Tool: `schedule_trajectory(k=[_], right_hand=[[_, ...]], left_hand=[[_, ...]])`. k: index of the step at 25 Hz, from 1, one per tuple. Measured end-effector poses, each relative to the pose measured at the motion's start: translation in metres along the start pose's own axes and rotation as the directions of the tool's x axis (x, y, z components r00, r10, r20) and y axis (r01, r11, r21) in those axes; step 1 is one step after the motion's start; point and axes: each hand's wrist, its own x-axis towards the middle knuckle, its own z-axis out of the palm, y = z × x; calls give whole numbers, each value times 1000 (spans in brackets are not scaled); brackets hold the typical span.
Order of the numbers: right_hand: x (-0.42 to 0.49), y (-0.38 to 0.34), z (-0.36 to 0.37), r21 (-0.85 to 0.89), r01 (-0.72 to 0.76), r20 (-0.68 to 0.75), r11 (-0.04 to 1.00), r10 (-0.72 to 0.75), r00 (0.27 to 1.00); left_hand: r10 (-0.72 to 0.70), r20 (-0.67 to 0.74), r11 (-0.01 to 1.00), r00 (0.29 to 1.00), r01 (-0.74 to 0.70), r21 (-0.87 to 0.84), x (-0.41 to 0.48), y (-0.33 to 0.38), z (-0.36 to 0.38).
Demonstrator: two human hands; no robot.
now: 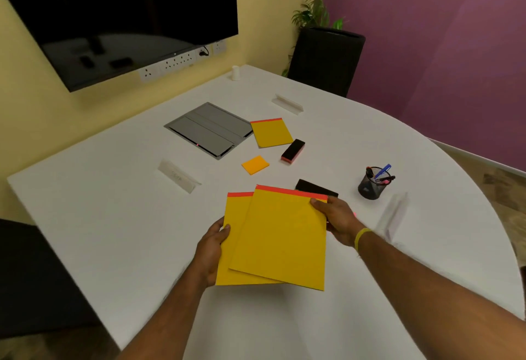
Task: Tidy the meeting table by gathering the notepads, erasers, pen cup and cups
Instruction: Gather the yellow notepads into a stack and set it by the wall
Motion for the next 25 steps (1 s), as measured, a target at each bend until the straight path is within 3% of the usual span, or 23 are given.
schedule_trajectory(k=[3, 9, 15, 19, 25], right_hand=[[-23, 17, 27, 101, -3, -26, 995, 6, 1000], [-20, 31, 74, -51, -10, -14, 999, 10, 1000], [27, 38, 160, -16, -26, -133, 1000, 23, 991], [57, 37, 208, -5, -25, -233, 1000, 23, 972], [87, 30, 229, -35, -75, -321, 997, 60, 945]], left_hand=[[-1, -13, 1000, 1000, 1, 13, -28, -3, 1], [5, 25, 1000, 1000, -5, 20, -27, 3, -19], [-126, 176, 992, 976, 121, 39, 30, 49, -85], [-115, 285, 982, 952, 66, 176, 79, 76, -130], [-153, 291, 967, 944, 82, 242, 139, 89, -148]])
